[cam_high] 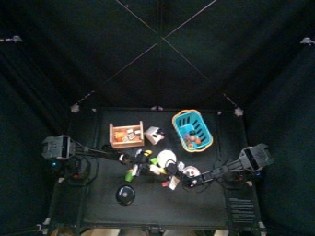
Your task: Place egg near salmon and rice near rice
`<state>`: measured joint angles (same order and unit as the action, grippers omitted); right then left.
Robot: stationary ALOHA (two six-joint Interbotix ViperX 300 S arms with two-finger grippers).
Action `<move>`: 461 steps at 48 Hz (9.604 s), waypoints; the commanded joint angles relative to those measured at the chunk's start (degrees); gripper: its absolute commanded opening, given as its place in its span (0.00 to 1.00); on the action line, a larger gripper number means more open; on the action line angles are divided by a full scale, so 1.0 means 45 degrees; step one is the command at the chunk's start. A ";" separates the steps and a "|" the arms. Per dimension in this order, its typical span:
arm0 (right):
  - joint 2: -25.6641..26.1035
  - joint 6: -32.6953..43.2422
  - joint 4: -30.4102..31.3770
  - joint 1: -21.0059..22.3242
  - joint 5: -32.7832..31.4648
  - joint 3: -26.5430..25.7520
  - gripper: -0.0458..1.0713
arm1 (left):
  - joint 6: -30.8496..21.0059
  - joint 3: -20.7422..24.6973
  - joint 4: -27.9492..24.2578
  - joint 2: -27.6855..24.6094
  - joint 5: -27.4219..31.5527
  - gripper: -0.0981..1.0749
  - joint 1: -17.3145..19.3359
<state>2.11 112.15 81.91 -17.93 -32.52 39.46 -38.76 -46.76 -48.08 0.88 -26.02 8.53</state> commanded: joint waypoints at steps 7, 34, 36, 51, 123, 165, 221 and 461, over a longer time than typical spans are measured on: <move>0.0449 0.0000 -0.0234 -0.0176 0.0098 -0.0117 0.57 | 0.0020 0.0020 0.0039 0.0273 -0.0059 0.56 0.0059; 0.0449 -0.0039 -0.1934 -0.0645 0.3184 0.0039 0.57 | 0.0000 -0.1445 0.0039 0.2109 0.1133 0.56 0.0293; 0.0449 -0.0039 -0.1973 -0.0645 0.3398 0.0039 0.57 | 0.0000 -0.1582 0.0039 0.2266 0.1191 0.56 0.0293; 0.0449 -0.0059 -0.2773 0.0020 0.4551 0.0098 0.57 | -0.0020 -0.2246 0.0098 0.3125 0.1543 0.56 0.0430; 0.2266 -0.0078 -1.1191 0.0996 0.6484 0.1074 0.58 | 0.0039 -0.2617 0.0469 0.3477 0.1562 0.56 0.0820; 0.3184 -0.0078 -1.0938 0.1465 0.5996 0.1230 0.58 | 0.0020 -0.2539 0.0488 0.3359 0.1562 0.56 0.0820; 0.2559 -0.0020 -0.6699 0.2637 0.8750 0.1777 0.58 | 0.0039 -0.2617 0.0469 0.3379 0.1562 0.56 0.0996; 0.3691 0.0957 -1.1113 0.2051 0.7168 0.0195 0.77 | 0.0098 -0.2930 0.0957 0.3438 0.1562 0.56 0.1230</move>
<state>16.88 116.63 31.55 -9.14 -0.62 41.75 -38.41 -61.26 -43.68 16.26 -18.81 13.97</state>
